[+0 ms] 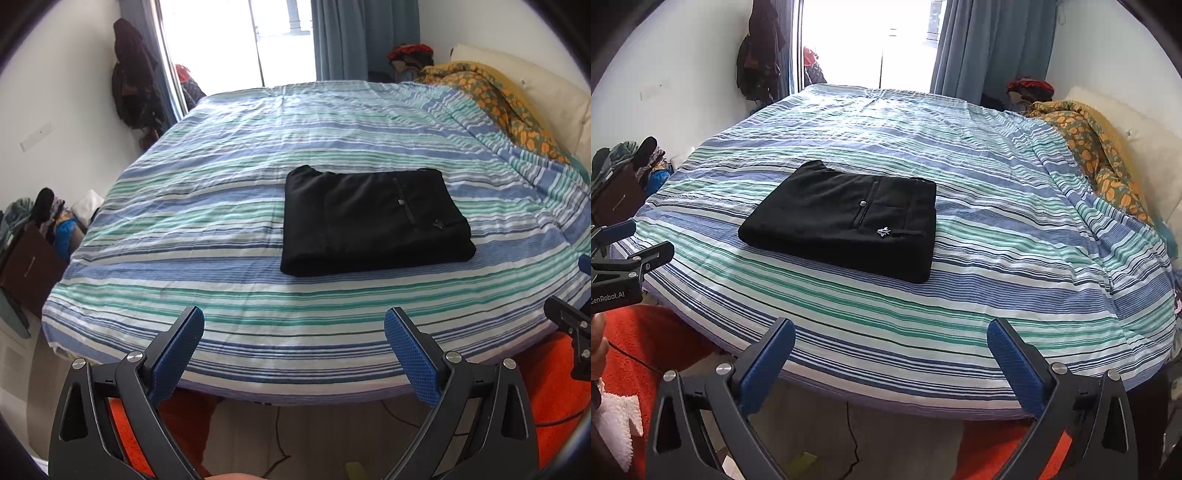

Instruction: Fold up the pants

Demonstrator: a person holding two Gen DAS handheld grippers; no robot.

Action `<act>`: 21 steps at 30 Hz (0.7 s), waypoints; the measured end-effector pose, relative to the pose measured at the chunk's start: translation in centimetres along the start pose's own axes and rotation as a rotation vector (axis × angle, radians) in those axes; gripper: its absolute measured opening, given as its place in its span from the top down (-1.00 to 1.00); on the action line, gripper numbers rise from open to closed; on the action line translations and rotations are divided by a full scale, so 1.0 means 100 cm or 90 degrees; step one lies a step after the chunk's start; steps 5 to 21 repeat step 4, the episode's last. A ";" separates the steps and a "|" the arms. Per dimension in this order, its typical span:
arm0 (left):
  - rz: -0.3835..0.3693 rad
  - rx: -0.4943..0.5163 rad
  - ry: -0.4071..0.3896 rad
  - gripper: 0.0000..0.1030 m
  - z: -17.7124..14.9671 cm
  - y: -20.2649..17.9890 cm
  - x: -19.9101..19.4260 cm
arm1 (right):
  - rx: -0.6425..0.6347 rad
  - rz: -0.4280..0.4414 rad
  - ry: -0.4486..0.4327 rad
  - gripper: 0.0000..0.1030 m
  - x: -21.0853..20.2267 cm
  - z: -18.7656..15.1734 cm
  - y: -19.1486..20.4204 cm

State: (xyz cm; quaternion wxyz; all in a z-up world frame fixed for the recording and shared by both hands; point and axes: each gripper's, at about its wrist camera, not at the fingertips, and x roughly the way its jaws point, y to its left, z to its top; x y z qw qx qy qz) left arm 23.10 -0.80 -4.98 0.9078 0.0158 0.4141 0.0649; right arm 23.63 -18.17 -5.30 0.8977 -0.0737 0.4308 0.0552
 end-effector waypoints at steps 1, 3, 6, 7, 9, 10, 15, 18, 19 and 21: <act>0.000 -0.004 0.001 -0.92 0.000 0.001 0.000 | 0.000 0.001 0.000 -0.99 0.000 0.000 0.000; 0.003 -0.011 0.002 -0.92 -0.001 0.002 0.000 | 0.000 0.003 -0.002 -0.99 -0.001 0.000 0.002; 0.003 -0.011 0.002 -0.92 -0.001 0.002 0.000 | -0.001 0.005 -0.003 -0.99 -0.002 0.001 0.003; 0.003 -0.011 0.002 -0.92 -0.001 0.002 0.000 | -0.001 0.005 -0.003 -0.99 -0.002 0.001 0.003; 0.003 -0.011 0.002 -0.92 -0.001 0.002 0.000 | -0.001 0.005 -0.003 -0.99 -0.002 0.001 0.003; 0.003 -0.011 0.002 -0.92 -0.001 0.002 0.000 | -0.001 0.005 -0.003 -0.99 -0.002 0.001 0.003; 0.003 -0.011 0.002 -0.92 -0.001 0.002 0.000 | -0.001 0.005 -0.003 -0.99 -0.002 0.001 0.003; 0.003 -0.011 0.002 -0.92 -0.001 0.002 0.000 | -0.001 0.005 -0.003 -0.99 -0.002 0.001 0.003; 0.003 -0.011 0.002 -0.92 -0.001 0.002 0.000 | -0.001 0.005 -0.003 -0.99 -0.002 0.001 0.003; 0.003 -0.011 0.002 -0.92 -0.001 0.002 0.000 | -0.001 0.005 -0.003 -0.99 -0.002 0.001 0.003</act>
